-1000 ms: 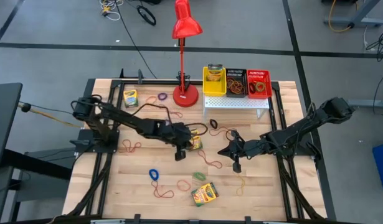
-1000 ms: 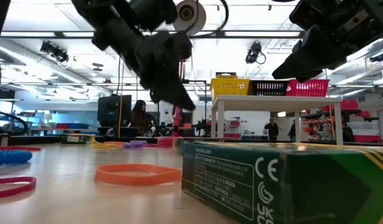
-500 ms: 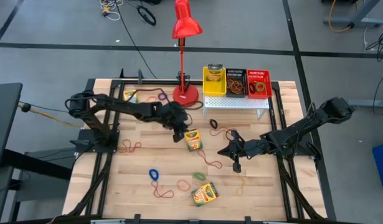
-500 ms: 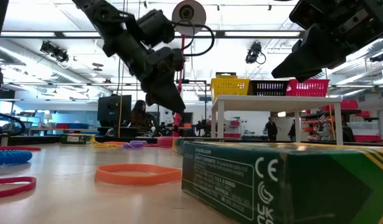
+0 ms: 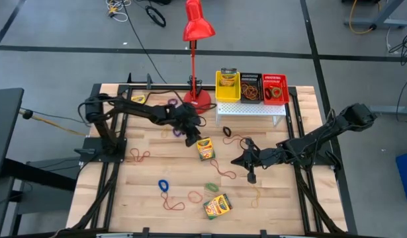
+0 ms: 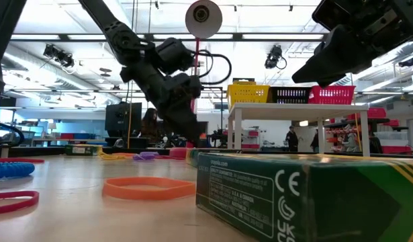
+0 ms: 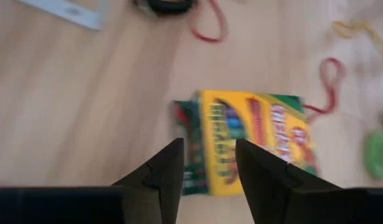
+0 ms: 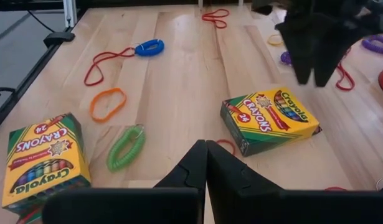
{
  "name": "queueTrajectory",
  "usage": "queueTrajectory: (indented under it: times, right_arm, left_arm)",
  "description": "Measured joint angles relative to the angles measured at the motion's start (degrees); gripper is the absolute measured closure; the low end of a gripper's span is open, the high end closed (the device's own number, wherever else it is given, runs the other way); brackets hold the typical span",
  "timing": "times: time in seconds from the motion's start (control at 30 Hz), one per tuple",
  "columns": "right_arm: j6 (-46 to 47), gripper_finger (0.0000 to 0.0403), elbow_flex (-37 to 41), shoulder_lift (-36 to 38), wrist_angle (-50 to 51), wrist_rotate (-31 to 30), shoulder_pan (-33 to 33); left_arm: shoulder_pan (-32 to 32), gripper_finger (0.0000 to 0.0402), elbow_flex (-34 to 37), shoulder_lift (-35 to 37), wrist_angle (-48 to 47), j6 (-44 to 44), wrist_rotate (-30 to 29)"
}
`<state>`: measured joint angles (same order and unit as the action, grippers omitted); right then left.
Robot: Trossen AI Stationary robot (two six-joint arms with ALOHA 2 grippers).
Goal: Pick & Place Office Desk Supplies
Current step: Put the crayon box into the yellow bin on the shelf
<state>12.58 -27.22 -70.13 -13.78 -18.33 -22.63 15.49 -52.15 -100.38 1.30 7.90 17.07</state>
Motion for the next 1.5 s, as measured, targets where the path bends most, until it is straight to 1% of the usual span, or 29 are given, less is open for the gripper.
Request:
queueTrajectory:
  times: [0.07,0.17,0.27,0.43,0.5,0.6,0.67,0.8,1.0,1.03,1.17,1.3,1.4,1.5]
  right_arm:
    - [0.0,0.0392,0.0,0.0,-0.21,0.0,0.0]
    - [-0.02,0.0392,0.0,0.0,-0.26,0.0,0.0]
    - [-0.07,0.0392,-0.01,0.0,-0.74,0.0,0.0]
    - [-0.59,0.0392,0.0,0.0,-1.22,0.0,0.0]
    - [-0.61,0.0392,0.0,0.0,-1.27,0.0,-0.01]
    - [-1.19,0.0392,0.0,0.0,-1.47,0.0,-0.02]
    - [-1.51,0.0392,0.0,0.0,-1.49,0.0,-0.02]
    - [-1.57,0.0392,0.0,0.0,-1.49,0.0,-0.02]
    - [-2.0,0.0392,0.0,0.0,-1.49,0.0,-0.02]
    - [-1.99,0.0392,0.0,0.0,-1.49,0.0,-0.02]
    - [-1.97,0.0392,0.0,0.0,-1.49,0.0,-0.02]
    - [-1.13,0.0392,0.0,0.0,-1.61,-1.28,-0.07]
    - [0.18,0.0392,0.0,0.0,-1.04,-2.24,-0.07]
    - [3.77,0.0392,0.74,0.0,-0.88,-3.63,-0.04]
  left_arm:
    - [-0.27,0.0247,-1.02,-1.28,0.48,0.02,1.53]
    - [-0.71,0.0247,-3.36,-3.16,-0.04,-0.02,-1.25]
    - [-0.85,0.0247,-5.97,-5.18,-1.77,-0.28,-1.6]
    - [-0.9,0.025,-10.59,-8.41,-9.39,-1.9,-1.8]
    - [-0.9,0.0255,-11.81,-9.37,-11.32,-2.05,-0.85]
    - [-0.95,0.0266,-11.94,-9.57,-11.65,-2.01,2.28]
    - [-1.26,0.0274,-11.92,-9.61,-12.22,-2.09,2.74]
    - [-1.31,0.0303,-11.94,-9.61,-13.87,-2.77,4.29]
    - [-2.29,0.0384,-11.97,-9.13,-15.13,-7.5,4.14]
    - [-2.42,0.0391,-11.94,-8.98,-15.38,-8.04,3.79]
    - [-2.71,0.0396,-13.2,-7.85,-18.72,-9.89,0.61]
    - [-3.52,0.0397,-16.07,-5.9,-23.16,-12.42,-5.66]
    - [-4.79,0.0398,-17.71,-4.19,-24.8,-13.64,-10.35]
    - [-7.2,0.0398,-18.26,-2.27,-25.25,-15.1,-17.33]
